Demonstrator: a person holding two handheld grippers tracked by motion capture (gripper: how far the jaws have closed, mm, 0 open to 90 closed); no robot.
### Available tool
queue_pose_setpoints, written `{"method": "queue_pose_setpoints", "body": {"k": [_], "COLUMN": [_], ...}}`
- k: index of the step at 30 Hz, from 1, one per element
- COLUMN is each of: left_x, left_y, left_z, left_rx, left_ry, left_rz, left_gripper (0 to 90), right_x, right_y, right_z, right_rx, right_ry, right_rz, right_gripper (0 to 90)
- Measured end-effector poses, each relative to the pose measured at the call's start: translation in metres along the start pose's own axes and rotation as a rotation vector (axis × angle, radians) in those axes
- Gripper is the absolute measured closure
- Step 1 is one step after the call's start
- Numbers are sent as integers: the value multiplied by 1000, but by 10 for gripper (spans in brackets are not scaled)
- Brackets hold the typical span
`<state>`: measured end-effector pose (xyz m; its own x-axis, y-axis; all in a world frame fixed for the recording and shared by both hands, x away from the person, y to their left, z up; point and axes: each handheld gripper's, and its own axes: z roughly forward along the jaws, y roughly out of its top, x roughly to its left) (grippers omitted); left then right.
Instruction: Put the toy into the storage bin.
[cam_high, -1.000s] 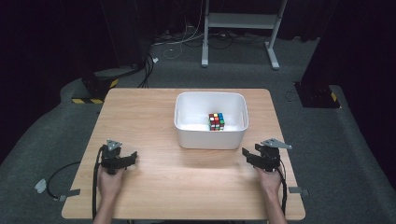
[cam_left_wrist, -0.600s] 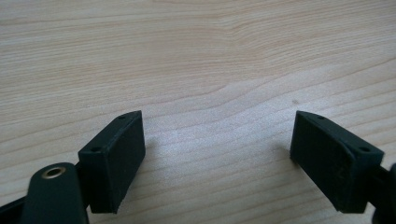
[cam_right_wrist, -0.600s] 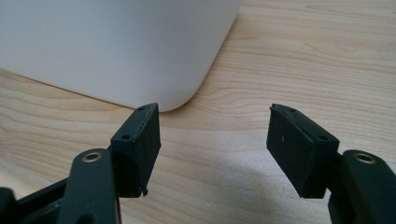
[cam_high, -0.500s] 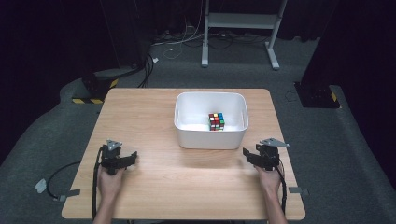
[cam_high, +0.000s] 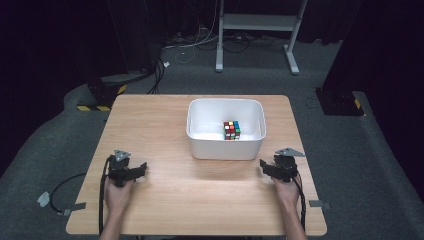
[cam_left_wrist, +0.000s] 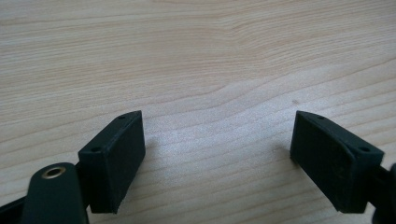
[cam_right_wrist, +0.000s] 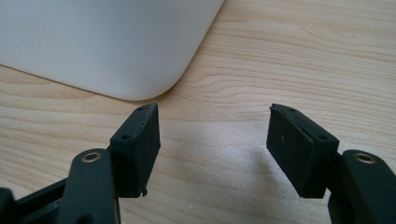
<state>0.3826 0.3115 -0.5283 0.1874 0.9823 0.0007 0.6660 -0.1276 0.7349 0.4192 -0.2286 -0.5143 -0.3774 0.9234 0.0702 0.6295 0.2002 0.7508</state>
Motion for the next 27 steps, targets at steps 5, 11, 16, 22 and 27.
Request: {"method": "queue_pose_setpoints", "body": {"k": [5,11,16,22,27], "left_x": [0,0,0,0,0], "left_y": [0,0,0,0,0], "left_z": [0,0,0,0,0], "left_rx": [0,0,0,0,0], "left_ry": [0,1,1,1,0], "left_rz": [-2,-2,-1,-1,0], "left_gripper": [181,181,181,181,180], "right_x": [-1,-2,-3,-4,-4], "right_y": [-1,-2,-2,-3,-3], "right_z": [3,5,7,8,8], "right_rx": [9,19,23,27,26], "right_ry": [-14,-34,-37,-43,-48], "right_rz": [-6,-16,-13,-11,-17], "right_gripper": [348,348,347,347,345]}}
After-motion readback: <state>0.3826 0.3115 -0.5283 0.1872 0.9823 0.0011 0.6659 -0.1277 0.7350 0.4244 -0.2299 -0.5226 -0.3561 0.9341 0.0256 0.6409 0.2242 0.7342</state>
